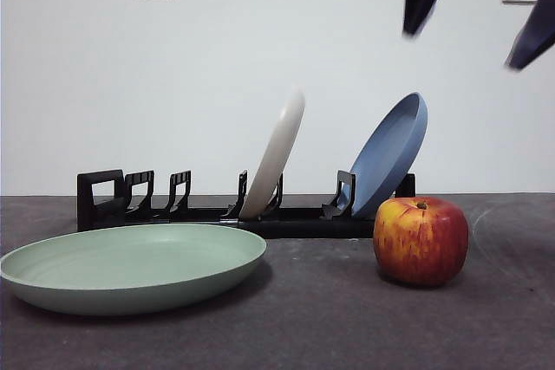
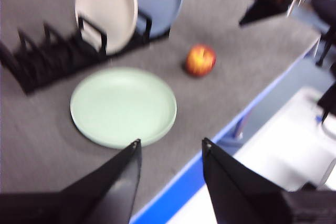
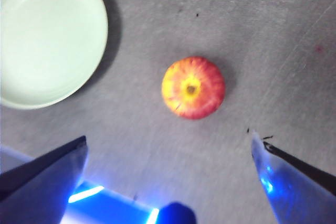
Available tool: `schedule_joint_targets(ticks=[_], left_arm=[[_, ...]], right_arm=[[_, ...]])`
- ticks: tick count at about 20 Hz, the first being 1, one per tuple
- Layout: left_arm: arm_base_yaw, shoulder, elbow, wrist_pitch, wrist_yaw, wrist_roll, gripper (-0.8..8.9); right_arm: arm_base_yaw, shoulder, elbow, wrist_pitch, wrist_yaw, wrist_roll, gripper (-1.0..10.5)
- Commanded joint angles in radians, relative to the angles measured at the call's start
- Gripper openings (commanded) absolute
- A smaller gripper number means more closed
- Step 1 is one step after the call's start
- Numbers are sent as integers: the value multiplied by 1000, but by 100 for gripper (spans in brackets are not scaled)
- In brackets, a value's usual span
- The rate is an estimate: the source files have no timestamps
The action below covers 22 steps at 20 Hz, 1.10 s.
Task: Take the green plate from the plate rack,put the plate on the table,take the apple from the table,put the apple in the plate
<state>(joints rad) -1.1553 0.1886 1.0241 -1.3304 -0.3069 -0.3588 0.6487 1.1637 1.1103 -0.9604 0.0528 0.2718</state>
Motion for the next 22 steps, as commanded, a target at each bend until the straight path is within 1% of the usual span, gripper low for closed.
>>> schedule_joint_targets(ticks=[1, 4, 6, 9, 12, 15, 19, 20, 22], left_arm=[[-61, -13, -62, 3, -35, -101, 193], [-117, -12, -79, 5, -75, -150, 193], [-146, -12, -78, 12, -98, -163, 193], [-181, -12, -77, 10, -143, -177, 193], [-211, -12, -72, 11, -164, -190, 193], [-233, -12, -72, 11, -184, -195, 193], [-242, -12, -72, 11, -192, -200, 193], [-243, -12, -72, 11, -192, -200, 193], [-243, -12, -72, 11, -192, -210, 193]], right_arm=[[3, 48, -33, 55, 30, 13, 597], [3, 120, -43, 109, 42, 3, 597], [3, 176, -43, 146, 48, -13, 597], [-1, 253, -43, 202, 68, -15, 597], [-2, 344, -43, 257, 71, -14, 597], [-10, 424, -43, 271, 71, -15, 597], [-15, 478, -43, 271, 71, -18, 585], [-15, 483, -43, 270, 71, -13, 493], [-15, 483, -43, 250, 86, -10, 165]])
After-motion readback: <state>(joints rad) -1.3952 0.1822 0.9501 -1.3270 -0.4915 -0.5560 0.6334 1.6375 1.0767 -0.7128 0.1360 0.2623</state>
